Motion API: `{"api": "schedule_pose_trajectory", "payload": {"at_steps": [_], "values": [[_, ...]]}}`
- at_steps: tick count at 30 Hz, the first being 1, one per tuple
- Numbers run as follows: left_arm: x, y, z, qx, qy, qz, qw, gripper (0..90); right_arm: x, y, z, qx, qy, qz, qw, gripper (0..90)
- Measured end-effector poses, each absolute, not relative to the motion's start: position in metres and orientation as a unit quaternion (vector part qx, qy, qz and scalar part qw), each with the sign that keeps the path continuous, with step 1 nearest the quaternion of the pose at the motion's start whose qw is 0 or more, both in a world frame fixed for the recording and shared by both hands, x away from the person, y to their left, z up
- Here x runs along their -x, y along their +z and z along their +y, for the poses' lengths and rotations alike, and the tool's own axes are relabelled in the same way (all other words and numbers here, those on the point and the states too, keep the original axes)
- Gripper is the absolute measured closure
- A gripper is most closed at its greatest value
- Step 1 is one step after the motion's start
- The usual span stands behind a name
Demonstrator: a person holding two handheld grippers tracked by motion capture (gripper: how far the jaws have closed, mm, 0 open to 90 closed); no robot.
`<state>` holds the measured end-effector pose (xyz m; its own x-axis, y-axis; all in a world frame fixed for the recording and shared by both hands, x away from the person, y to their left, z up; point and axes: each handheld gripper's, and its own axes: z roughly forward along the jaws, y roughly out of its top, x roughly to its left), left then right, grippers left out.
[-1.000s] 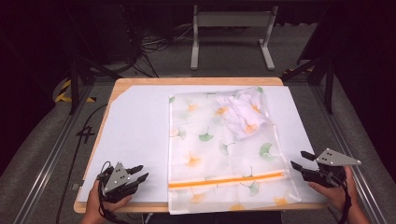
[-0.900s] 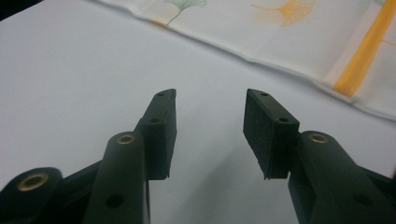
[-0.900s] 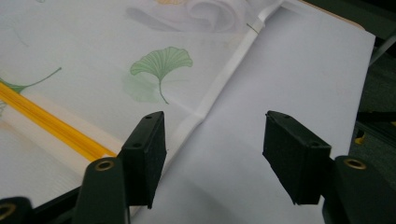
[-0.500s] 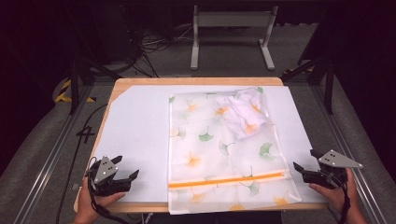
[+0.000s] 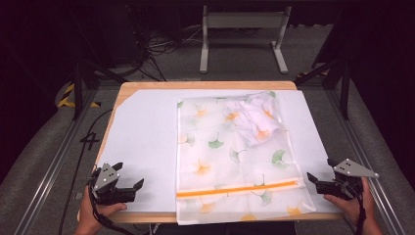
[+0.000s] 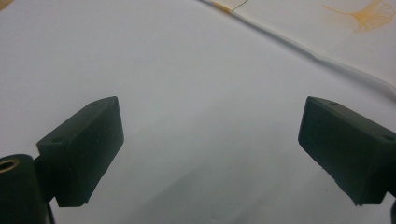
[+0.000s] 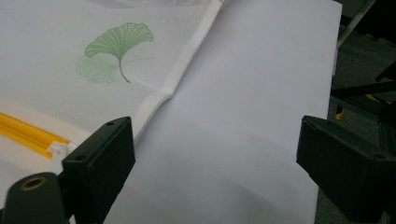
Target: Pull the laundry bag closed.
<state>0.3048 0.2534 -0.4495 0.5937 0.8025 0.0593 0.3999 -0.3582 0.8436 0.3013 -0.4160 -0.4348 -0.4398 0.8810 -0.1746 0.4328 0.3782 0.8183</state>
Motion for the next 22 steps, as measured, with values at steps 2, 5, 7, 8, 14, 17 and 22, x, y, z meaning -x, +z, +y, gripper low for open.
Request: {"api": "schedule_pose_trajectory", "payload": {"at_steps": [2,5,7,8,14,17,22], "values": [[-0.305,-0.449,0.253,-0.786,0.239,0.380,0.425,7.7,-0.301,-0.435,-0.415,-0.426,0.354,0.769,0.319,12.5],[-0.305,-0.448,0.252,-0.788,0.240,0.378,0.422,7.7,-0.300,-0.434,-0.415,-0.424,0.355,0.769,0.322,12.4],[-0.306,-0.448,0.252,-0.791,0.241,0.374,0.420,7.7,-0.299,-0.435,-0.413,-0.421,0.349,0.772,0.324,12.4],[-0.306,-0.449,0.250,-0.789,0.238,0.376,0.424,7.6,-0.299,-0.435,-0.412,-0.421,0.346,0.772,0.325,12.4],[-0.305,-0.447,0.249,-0.789,0.237,0.372,0.427,7.7,-0.297,-0.433,-0.413,-0.420,0.359,0.767,0.326,12.2],[-0.306,-0.446,0.247,-0.792,0.239,0.367,0.426,7.7,-0.296,-0.432,-0.413,-0.418,0.357,0.768,0.329,12.2],[-0.306,-0.445,0.243,-0.794,0.236,0.365,0.426,7.7,-0.296,-0.432,-0.413,-0.418,0.357,0.767,0.330,12.2]]}}
